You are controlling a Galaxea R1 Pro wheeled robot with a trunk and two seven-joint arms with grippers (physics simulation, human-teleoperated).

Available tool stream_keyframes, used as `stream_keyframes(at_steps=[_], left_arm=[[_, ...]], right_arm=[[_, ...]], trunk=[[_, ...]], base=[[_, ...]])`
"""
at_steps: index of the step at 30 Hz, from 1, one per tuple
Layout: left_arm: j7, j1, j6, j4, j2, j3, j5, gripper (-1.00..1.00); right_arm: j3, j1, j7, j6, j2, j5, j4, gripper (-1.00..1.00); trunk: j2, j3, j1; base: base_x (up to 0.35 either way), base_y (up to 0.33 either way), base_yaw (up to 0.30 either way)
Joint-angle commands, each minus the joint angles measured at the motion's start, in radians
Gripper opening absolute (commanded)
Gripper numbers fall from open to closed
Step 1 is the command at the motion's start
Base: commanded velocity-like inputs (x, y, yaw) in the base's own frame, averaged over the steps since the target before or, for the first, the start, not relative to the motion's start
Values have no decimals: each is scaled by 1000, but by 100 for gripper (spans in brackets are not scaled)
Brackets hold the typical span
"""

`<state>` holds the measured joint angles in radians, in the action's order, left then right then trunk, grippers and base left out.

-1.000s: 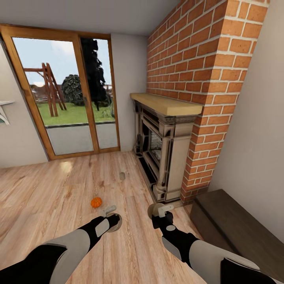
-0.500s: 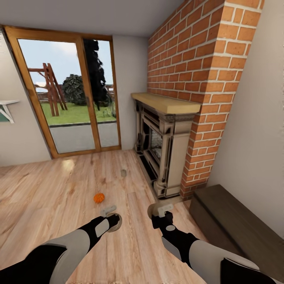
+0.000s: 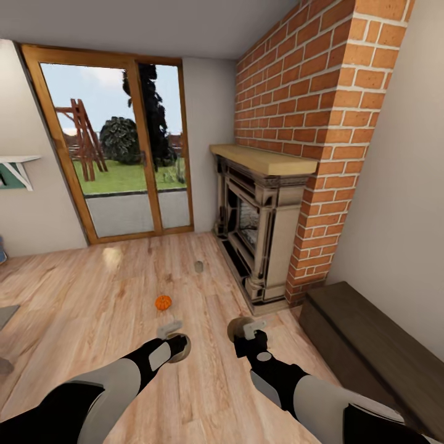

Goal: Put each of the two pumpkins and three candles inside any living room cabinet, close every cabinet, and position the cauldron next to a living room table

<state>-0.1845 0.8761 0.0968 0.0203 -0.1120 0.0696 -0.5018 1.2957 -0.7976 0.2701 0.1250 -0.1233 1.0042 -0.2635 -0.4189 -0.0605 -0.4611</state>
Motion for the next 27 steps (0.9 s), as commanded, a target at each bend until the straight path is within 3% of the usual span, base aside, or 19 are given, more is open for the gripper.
stream_keyframes(at_steps=[1,4,16,23,25,27], left_arm=[[-6,1,6,3,0,9,-6,-100],[-6,0,6,3,0,9,-6,-100],[-6,0,6,3,0,9,-6,-100],[-6,0,7,3,0,9,-6,-100],[-6,0,8,3,0,9,-6,-100],[-6,0,9,3,0,9,-6,-100]], right_arm=[[7,-2,5,5,-3,10,0,-100],[6,-2,6,5,-16,10,-2,-100],[-1,-2,11,5,-13,11,1,-100],[-4,-2,13,5,-12,11,4,-100],[-14,-2,18,5,-11,11,6,-100],[-52,-2,33,5,-8,12,9,-100]], trunk=[[-2,-2,-1],[-2,-2,-1],[-2,3,-1],[-2,5,-1],[-2,6,-1],[-2,7,-1]], base=[[-14,284,0],[-5,290,-122],[0,279,-263],[0,134,-271],[0,23,-271],[0,8,-271]])
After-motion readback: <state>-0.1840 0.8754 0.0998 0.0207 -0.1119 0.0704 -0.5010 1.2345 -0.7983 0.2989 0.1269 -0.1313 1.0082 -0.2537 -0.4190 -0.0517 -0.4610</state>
